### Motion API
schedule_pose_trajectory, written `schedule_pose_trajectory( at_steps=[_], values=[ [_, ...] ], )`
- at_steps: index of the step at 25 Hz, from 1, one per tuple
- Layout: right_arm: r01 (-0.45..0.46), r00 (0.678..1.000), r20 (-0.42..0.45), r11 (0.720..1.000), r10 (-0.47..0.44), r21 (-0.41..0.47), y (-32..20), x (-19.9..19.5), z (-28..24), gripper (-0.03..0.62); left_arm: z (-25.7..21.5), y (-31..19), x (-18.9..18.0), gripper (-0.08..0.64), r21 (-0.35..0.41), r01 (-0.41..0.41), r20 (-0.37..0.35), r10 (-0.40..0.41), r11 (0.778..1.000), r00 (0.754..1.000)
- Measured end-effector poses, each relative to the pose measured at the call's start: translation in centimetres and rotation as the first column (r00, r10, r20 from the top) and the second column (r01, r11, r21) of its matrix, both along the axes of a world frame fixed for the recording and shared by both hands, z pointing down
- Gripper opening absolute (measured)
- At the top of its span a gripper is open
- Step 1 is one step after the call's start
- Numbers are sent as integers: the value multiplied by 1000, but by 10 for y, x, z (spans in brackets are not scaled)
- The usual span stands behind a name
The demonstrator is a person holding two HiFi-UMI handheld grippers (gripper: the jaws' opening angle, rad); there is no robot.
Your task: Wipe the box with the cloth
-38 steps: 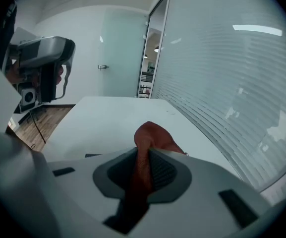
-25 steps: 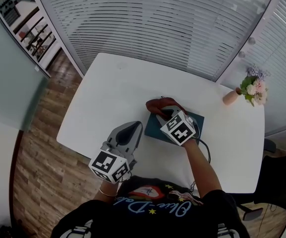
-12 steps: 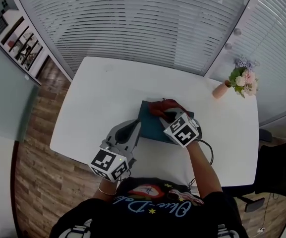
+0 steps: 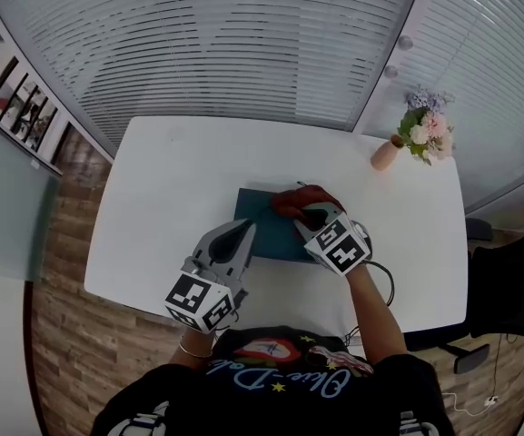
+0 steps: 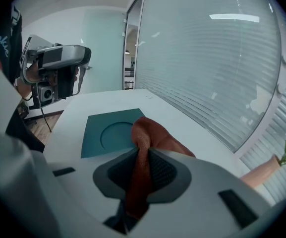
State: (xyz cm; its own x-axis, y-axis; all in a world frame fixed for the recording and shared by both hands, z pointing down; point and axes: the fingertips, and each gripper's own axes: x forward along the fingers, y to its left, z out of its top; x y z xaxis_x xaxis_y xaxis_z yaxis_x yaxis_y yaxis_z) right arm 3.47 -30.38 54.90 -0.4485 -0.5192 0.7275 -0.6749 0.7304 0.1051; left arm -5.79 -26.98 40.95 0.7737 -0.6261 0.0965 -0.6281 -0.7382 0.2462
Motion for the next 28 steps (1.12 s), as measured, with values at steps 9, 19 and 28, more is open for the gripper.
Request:
schedule_pose_trajectory(
  at_steps=[9, 19, 28],
  values=[
    [-109, 993, 50, 994, 110, -23, 18, 56, 5, 54, 1, -2, 17, 3, 2, -31, -2, 31, 1000, 1000],
    [-238, 964, 117, 971, 240, -30, 30, 93, 3, 54, -1, -2, 9, 3, 7, -7, 11, 7, 1000, 1000],
    [-352, 899, 253, 933, 358, -72, 28, 109, -10, 54, 0, 4, -4, 3, 1, 24, 16, -24, 1000, 1000]
  ],
)
